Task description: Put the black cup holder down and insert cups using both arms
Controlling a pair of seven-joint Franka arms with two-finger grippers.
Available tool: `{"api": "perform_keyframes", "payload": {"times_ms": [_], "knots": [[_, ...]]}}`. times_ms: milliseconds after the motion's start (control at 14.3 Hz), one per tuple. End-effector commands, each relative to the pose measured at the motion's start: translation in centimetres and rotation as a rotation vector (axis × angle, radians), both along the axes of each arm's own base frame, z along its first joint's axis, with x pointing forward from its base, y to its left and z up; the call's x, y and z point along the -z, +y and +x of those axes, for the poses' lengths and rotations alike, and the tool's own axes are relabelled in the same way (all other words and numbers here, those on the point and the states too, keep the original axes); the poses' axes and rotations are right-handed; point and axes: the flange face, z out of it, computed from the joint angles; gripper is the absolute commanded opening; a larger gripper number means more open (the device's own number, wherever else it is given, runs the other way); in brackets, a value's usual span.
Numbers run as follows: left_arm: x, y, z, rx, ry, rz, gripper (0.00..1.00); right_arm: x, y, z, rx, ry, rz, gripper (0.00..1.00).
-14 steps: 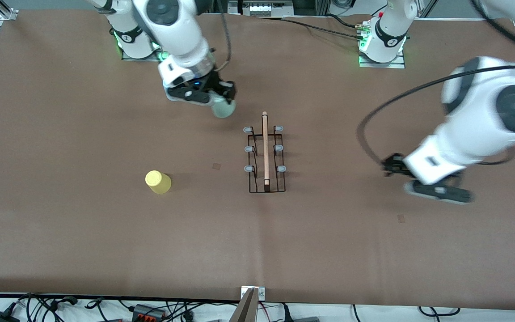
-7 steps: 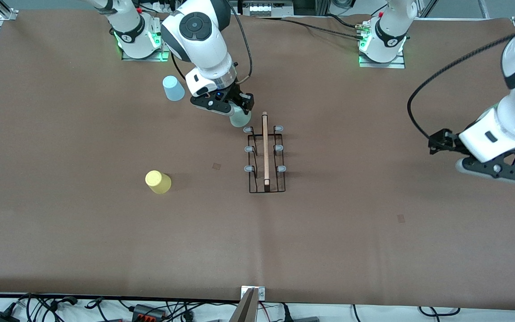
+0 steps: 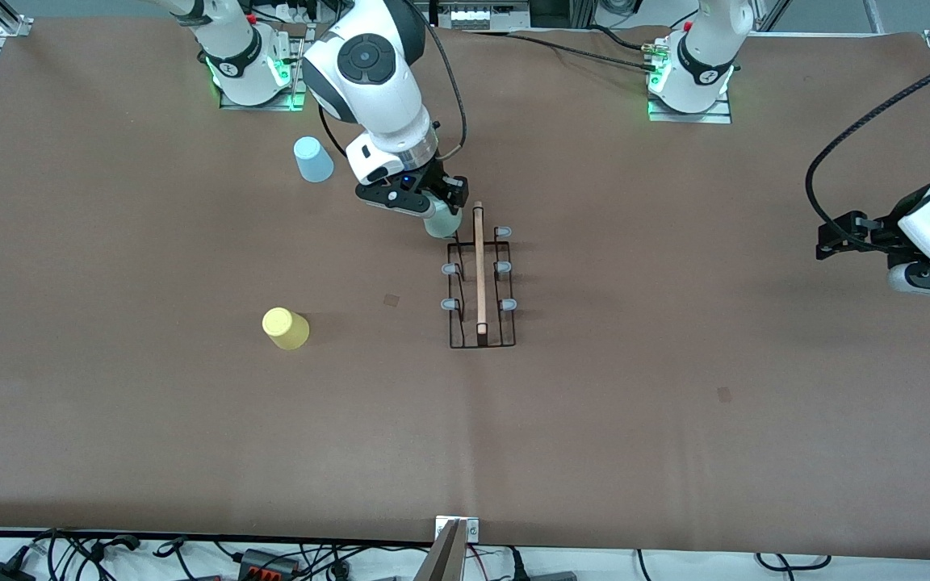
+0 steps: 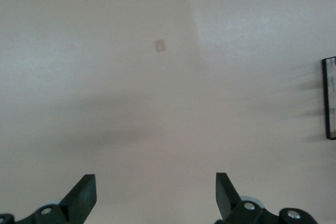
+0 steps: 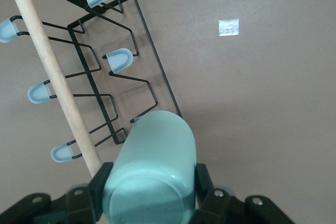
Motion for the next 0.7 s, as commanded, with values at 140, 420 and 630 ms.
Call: {"api": "perform_keyframes", "payload": {"times_ms": [140,420,630], "knots": [[0.8,0.9,-6.0,-0.016,-0.117,-0.015,1.0,1.1,1.2,0.5,-0.008,-0.037,0.012,0.05],[0.5,0.8,-5.8,0.004,-0.096,-0.01,1.0,2.9,1.4,0.8,-0.012,-0.035,0.02,0.79],[0.4,1.1,-5.6,0.001,-0.051,-0.008,1.0,1.8,0.8,1.8,-0.032,-0.059,0.012,1.0]]}}
